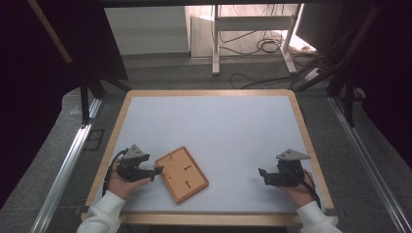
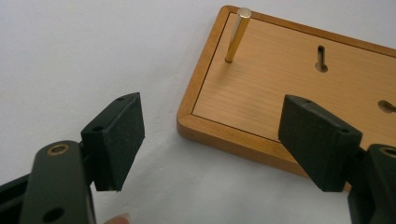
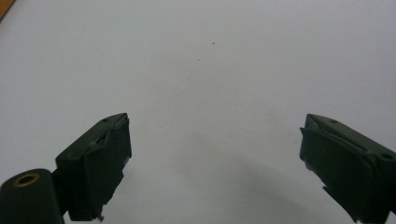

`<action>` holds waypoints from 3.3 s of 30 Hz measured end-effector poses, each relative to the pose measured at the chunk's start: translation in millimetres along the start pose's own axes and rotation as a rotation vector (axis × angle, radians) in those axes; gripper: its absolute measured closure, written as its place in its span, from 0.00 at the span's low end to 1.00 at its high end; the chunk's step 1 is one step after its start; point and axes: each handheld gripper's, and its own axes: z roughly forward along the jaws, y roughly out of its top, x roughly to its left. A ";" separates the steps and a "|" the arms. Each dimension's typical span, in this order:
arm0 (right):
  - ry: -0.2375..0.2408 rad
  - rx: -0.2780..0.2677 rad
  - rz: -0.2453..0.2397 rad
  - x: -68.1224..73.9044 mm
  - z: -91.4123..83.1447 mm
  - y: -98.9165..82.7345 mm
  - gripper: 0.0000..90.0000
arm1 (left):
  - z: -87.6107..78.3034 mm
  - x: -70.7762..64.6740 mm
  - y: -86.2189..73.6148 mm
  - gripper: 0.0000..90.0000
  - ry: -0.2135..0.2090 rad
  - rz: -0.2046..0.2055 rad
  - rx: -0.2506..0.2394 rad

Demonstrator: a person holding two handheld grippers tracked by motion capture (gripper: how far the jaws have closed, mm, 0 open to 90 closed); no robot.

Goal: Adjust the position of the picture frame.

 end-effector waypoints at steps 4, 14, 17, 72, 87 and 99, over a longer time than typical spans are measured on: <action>0.018 -0.004 -0.035 0.5 -0.4 -2.4 0.12 | 0.5 0.2 0.4 0.26 -0.002 -0.003 0.003; 0.004 0.013 -0.027 4.2 -10.3 -7.8 0.13 | 2.1 -3.6 5.7 0.26 -0.012 0.009 0.005; 0.000 0.012 -0.021 2.6 -11.4 -8.4 0.14 | 2.6 -5.4 8.0 0.26 -0.021 0.018 0.006; -0.039 0.039 -0.038 1.2 -5.4 -11.5 0.16 | 10.8 9.7 -0.7 1.00 0.009 -0.030 0.200; -0.037 0.044 -0.038 1.2 -4.4 -11.8 0.16 | 30.6 11.7 16.9 1.00 -0.008 -0.010 0.195; -0.036 0.050 -0.039 0.5 -2.9 -12.2 0.16 | 51.1 7.2 37.3 1.00 -0.011 0.026 0.199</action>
